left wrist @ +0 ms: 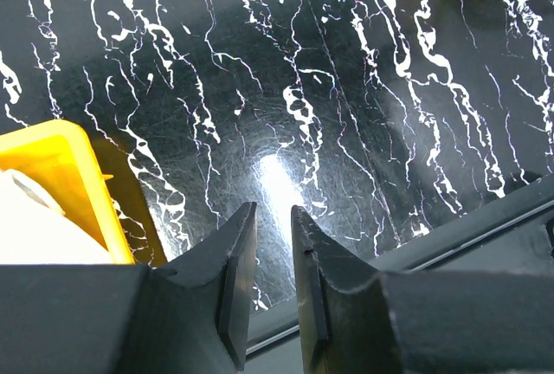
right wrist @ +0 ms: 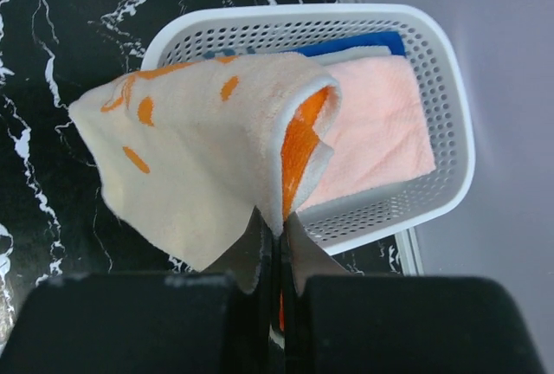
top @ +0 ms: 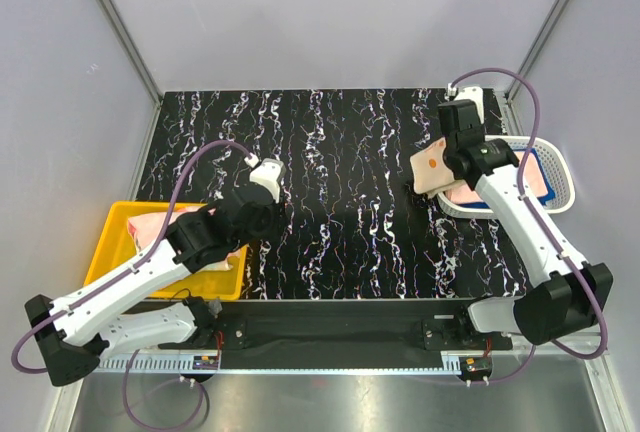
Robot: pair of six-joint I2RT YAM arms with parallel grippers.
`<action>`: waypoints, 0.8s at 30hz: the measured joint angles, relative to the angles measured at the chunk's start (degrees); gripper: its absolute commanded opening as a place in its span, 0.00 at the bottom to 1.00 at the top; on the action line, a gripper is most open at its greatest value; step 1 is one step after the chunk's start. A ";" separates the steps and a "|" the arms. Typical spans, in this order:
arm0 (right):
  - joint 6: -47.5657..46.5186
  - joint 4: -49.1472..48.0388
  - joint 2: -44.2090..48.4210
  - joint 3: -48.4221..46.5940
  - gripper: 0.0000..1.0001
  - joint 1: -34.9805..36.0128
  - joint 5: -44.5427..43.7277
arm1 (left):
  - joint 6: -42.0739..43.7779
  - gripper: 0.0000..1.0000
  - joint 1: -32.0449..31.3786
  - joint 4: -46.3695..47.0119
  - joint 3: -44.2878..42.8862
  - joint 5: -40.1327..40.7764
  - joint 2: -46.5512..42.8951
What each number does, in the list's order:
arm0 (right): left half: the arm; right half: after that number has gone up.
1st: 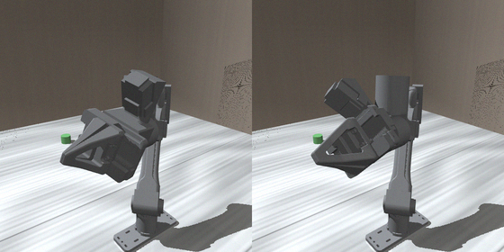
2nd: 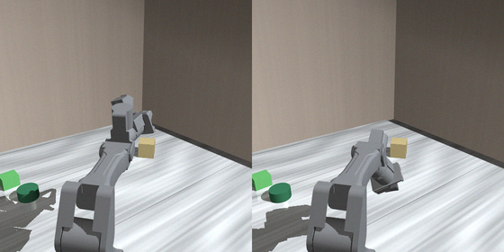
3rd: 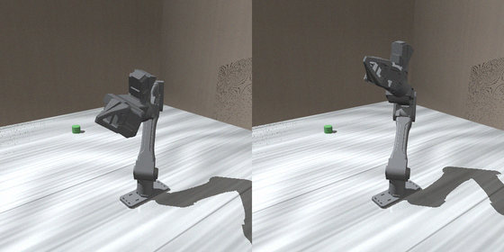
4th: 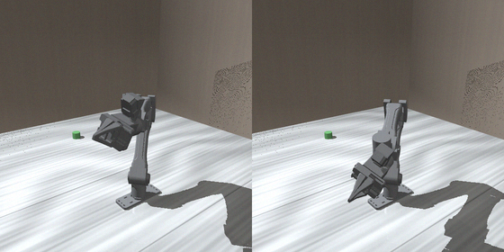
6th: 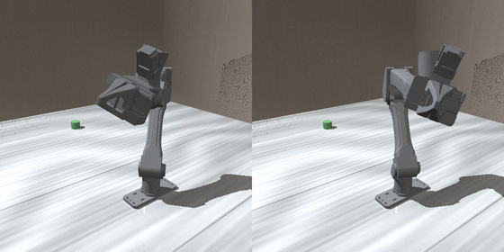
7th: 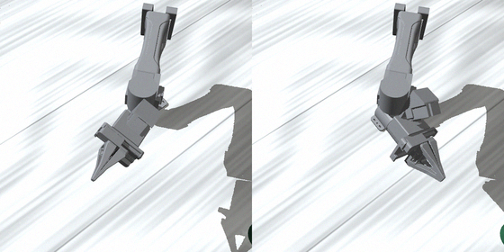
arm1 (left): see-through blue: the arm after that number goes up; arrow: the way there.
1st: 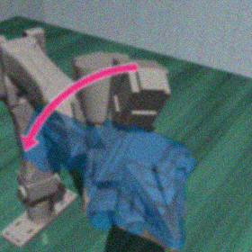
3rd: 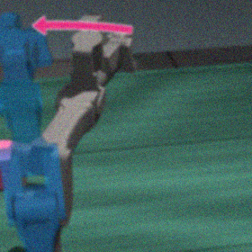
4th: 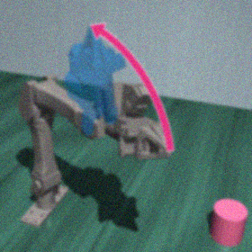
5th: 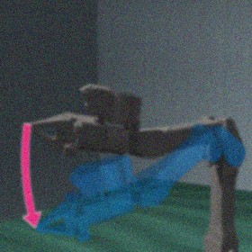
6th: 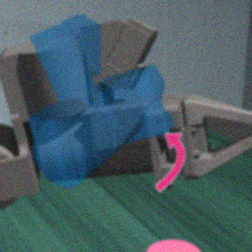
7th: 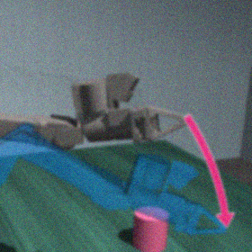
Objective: Fold and stack the towels
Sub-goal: Neatly place the folded towel into the bin
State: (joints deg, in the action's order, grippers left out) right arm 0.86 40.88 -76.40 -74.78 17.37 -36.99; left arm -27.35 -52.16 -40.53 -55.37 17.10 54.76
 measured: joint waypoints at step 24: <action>-5.14 6.88 0.63 -9.49 0.00 -4.70 -2.56 | 0.59 0.27 0.00 -0.07 0.68 -1.16 0.15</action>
State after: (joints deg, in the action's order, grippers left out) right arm -4.27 47.77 -75.77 -84.27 12.67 -39.55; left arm -26.76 -52.16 -40.60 -54.70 15.94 54.92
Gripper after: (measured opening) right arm 0.029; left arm 0.271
